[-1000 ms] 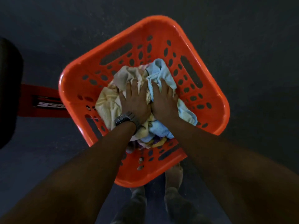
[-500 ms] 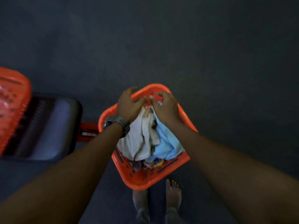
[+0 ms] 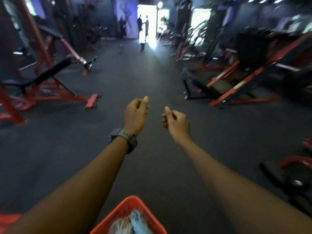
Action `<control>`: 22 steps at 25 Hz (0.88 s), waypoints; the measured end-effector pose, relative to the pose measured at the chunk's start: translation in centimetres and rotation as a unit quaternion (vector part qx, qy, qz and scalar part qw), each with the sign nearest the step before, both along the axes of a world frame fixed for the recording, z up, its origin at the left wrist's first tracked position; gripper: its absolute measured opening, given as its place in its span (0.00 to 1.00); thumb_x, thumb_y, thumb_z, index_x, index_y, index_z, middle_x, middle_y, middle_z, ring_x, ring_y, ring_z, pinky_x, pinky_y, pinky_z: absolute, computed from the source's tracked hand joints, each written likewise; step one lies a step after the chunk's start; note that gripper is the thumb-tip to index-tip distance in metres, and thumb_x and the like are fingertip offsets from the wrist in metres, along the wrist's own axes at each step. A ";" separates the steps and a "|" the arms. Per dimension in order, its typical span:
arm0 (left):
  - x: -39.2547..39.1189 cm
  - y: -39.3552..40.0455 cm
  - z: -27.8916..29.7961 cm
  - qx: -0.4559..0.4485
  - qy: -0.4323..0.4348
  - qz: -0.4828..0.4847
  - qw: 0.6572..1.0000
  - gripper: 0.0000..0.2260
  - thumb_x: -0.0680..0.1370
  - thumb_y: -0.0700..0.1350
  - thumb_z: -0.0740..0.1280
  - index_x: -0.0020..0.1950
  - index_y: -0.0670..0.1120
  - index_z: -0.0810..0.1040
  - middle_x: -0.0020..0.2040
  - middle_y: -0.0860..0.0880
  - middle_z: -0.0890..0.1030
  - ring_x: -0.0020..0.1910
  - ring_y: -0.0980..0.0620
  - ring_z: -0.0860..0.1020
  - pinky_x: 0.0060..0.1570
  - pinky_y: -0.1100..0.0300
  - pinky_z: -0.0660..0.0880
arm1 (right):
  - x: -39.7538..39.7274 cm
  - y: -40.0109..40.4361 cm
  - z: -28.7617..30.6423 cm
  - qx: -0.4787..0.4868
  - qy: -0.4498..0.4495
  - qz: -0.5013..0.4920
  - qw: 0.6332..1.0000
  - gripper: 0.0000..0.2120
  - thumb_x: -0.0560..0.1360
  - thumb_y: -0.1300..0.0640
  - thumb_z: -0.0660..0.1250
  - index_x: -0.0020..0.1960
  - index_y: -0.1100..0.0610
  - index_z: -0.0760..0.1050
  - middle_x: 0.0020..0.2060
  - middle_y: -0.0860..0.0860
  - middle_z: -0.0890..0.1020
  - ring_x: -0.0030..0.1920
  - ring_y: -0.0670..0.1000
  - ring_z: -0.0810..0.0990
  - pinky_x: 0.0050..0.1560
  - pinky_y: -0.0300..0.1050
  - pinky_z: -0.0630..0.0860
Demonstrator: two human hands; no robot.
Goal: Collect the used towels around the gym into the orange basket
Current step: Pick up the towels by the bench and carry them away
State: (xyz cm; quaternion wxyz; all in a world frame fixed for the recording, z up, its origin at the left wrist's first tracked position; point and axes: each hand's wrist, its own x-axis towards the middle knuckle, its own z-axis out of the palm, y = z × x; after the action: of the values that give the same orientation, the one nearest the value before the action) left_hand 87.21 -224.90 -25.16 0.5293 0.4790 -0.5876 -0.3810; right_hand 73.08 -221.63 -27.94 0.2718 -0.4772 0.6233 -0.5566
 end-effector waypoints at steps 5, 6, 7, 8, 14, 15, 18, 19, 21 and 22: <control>-8.6 4.1 12.2 -0.068 0.070 -0.161 0.982 0.15 0.83 0.56 0.62 0.44 0.48 0.79 0.41 0.51 0.82 0.39 0.52 0.80 0.42 0.56 0.75 | -7.8 8.0 13.6 -0.099 0.031 -0.175 0.979 0.20 0.82 0.44 0.63 0.37 0.54 0.80 0.31 0.50 0.84 0.30 0.46 0.81 0.42 0.50 0.80; -10.0 5.1 13.2 -0.073 0.076 -0.192 0.976 0.16 0.82 0.57 0.62 0.43 0.48 0.79 0.41 0.51 0.83 0.40 0.52 0.81 0.42 0.55 0.76 | -8.7 9.9 15.0 -0.106 0.045 -0.205 0.972 0.21 0.82 0.43 0.63 0.38 0.54 0.80 0.32 0.50 0.84 0.31 0.47 0.82 0.42 0.49 0.80; -11.5 6.8 14.3 -0.078 0.085 -0.231 0.966 0.16 0.81 0.58 0.62 0.42 0.49 0.80 0.41 0.51 0.83 0.40 0.51 0.81 0.43 0.52 0.78 | -9.3 12.4 16.5 -0.117 0.060 -0.242 0.961 0.21 0.81 0.42 0.63 0.38 0.55 0.81 0.32 0.50 0.85 0.31 0.47 0.83 0.42 0.49 0.81; -12.8 8.5 15.1 -0.081 0.095 -0.268 0.955 0.16 0.80 0.59 0.63 0.42 0.49 0.80 0.41 0.51 0.84 0.40 0.51 0.81 0.44 0.51 0.79 | -9.6 15.0 17.7 -0.123 0.073 -0.277 0.950 0.22 0.81 0.42 0.63 0.39 0.56 0.82 0.32 0.50 0.85 0.31 0.47 0.83 0.42 0.47 0.82; -19.8 23.4 20.4 -0.096 0.132 -0.458 0.874 0.18 0.81 0.59 0.63 0.44 0.46 0.81 0.42 0.47 0.84 0.40 0.50 0.81 0.49 0.48 0.79 | -11.0 34.0 22.8 -0.149 0.106 -0.449 0.874 0.23 0.82 0.42 0.62 0.39 0.58 0.81 0.32 0.52 0.84 0.32 0.49 0.83 0.40 0.49 0.81; -20.9 26.8 21.1 -0.091 0.140 -0.496 0.852 0.18 0.80 0.59 0.63 0.42 0.47 0.81 0.41 0.48 0.84 0.40 0.49 0.82 0.50 0.47 0.79 | -10.8 38.5 23.3 -0.145 0.119 -0.487 0.853 0.23 0.82 0.42 0.62 0.39 0.58 0.82 0.32 0.51 0.84 0.33 0.49 0.83 0.42 0.50 0.82; -22.6 38.6 23.4 -0.083 0.156 -0.602 0.779 0.17 0.79 0.59 0.64 0.40 0.48 0.81 0.40 0.48 0.84 0.41 0.48 0.81 0.47 0.50 0.78 | -8.4 52.7 24.9 -0.144 0.155 -0.598 0.773 0.23 0.82 0.43 0.63 0.36 0.55 0.81 0.31 0.50 0.84 0.31 0.47 0.82 0.43 0.50 0.82; -22.7 43.0 24.0 -0.077 0.167 -0.639 0.747 0.17 0.79 0.59 0.64 0.40 0.49 0.80 0.40 0.48 0.84 0.41 0.48 0.81 0.45 0.51 0.77 | -6.9 57.5 25.3 -0.144 0.164 -0.637 0.739 0.22 0.82 0.43 0.63 0.36 0.55 0.81 0.30 0.50 0.84 0.31 0.47 0.82 0.43 0.51 0.82; -21.8 51.4 24.8 -0.069 0.179 -0.697 0.691 0.17 0.78 0.60 0.65 0.40 0.49 0.80 0.40 0.48 0.83 0.39 0.49 0.80 0.41 0.54 0.75 | -3.2 66.1 25.6 -0.137 0.181 -0.704 0.673 0.22 0.82 0.43 0.63 0.36 0.54 0.81 0.31 0.51 0.84 0.31 0.46 0.82 0.41 0.49 0.82; -21.0 54.9 24.9 -0.067 0.183 -0.718 0.669 0.17 0.77 0.62 0.65 0.40 0.49 0.79 0.40 0.48 0.83 0.39 0.49 0.80 0.42 0.54 0.75 | -1.3 69.7 25.4 -0.131 0.184 -0.730 0.645 0.22 0.82 0.43 0.64 0.36 0.55 0.81 0.31 0.51 0.85 0.31 0.46 0.83 0.41 0.49 0.82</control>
State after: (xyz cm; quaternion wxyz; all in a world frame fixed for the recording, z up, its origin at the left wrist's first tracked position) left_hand 66.18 -169.98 -0.23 0.2200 -0.2067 -0.6654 -0.6827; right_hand 71.80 -151.94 -2.52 -0.4080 0.0097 0.7278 -0.5511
